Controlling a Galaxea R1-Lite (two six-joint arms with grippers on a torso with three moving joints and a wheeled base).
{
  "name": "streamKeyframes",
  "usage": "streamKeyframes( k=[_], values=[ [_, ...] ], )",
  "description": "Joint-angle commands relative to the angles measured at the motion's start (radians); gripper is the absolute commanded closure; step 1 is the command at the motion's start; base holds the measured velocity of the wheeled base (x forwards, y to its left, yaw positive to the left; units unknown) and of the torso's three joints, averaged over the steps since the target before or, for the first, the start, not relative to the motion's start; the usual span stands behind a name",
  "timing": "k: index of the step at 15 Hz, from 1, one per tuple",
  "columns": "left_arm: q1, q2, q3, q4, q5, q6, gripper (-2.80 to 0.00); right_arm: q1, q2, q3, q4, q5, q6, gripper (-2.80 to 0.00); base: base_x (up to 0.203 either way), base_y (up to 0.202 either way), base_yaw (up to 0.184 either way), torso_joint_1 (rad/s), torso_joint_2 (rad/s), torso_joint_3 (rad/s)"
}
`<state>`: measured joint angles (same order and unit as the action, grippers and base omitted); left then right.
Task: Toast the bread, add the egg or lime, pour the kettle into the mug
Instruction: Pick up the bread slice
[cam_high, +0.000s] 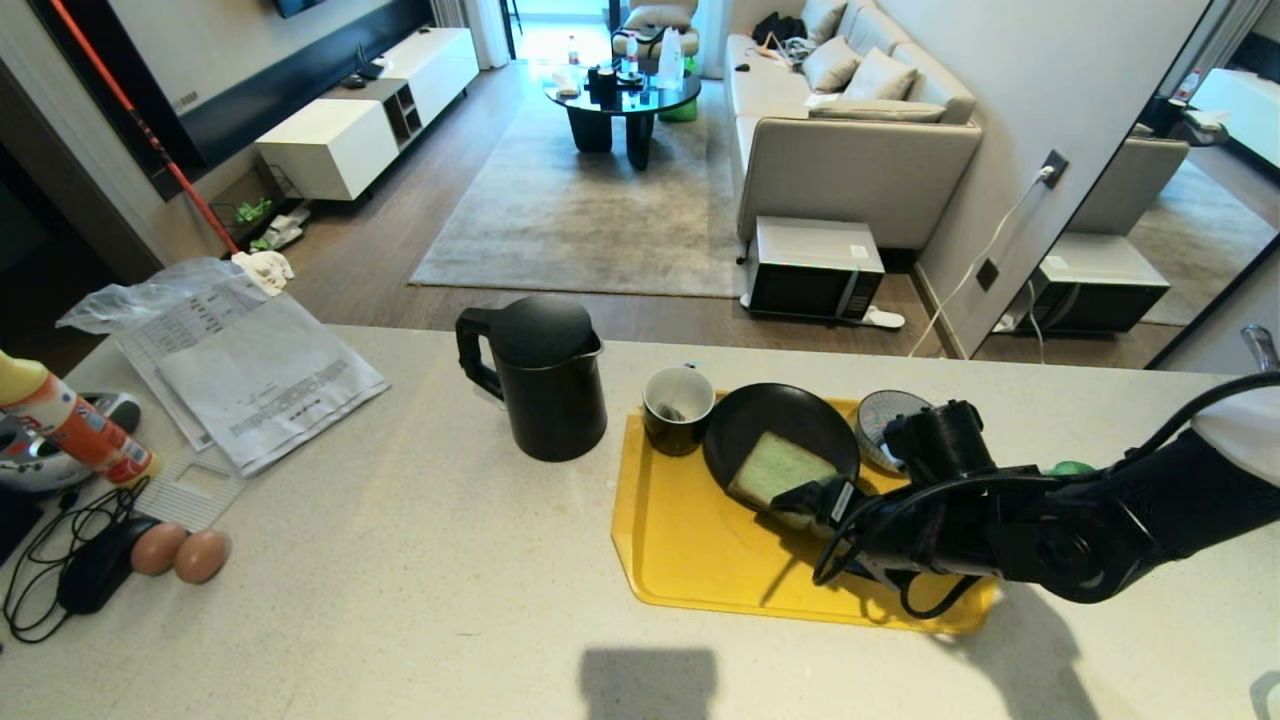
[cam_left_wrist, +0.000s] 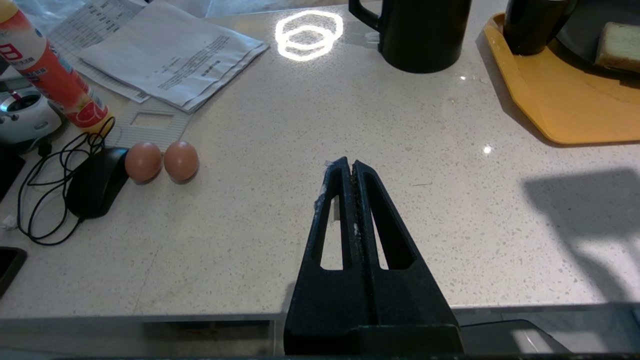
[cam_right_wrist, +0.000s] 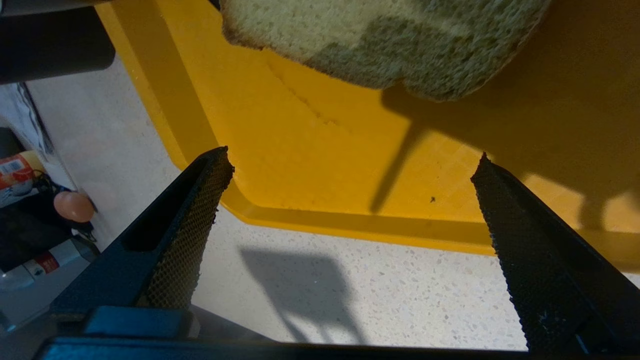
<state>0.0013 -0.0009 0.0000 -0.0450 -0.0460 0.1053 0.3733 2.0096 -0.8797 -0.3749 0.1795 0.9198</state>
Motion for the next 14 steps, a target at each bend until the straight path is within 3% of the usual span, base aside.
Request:
streamKeyframes(
  k=[1, 14],
  values=[
    [0.000, -0.002, 0.017, -0.001, 0.000, 0.001, 0.00, -0.024, 0.020, -0.017, -0.003, 0.006, 0.003, -2.80, 0.000, 0.000, 0.000, 0.000, 0.00, 0.000],
    [0.000, -0.002, 0.017, -0.001, 0.000, 0.001, 0.00, -0.048, 0.081, -0.097, -0.003, 0.002, -0.012, -2.80, 0.000, 0.000, 0.000, 0.000, 0.00, 0.000]
  ],
)
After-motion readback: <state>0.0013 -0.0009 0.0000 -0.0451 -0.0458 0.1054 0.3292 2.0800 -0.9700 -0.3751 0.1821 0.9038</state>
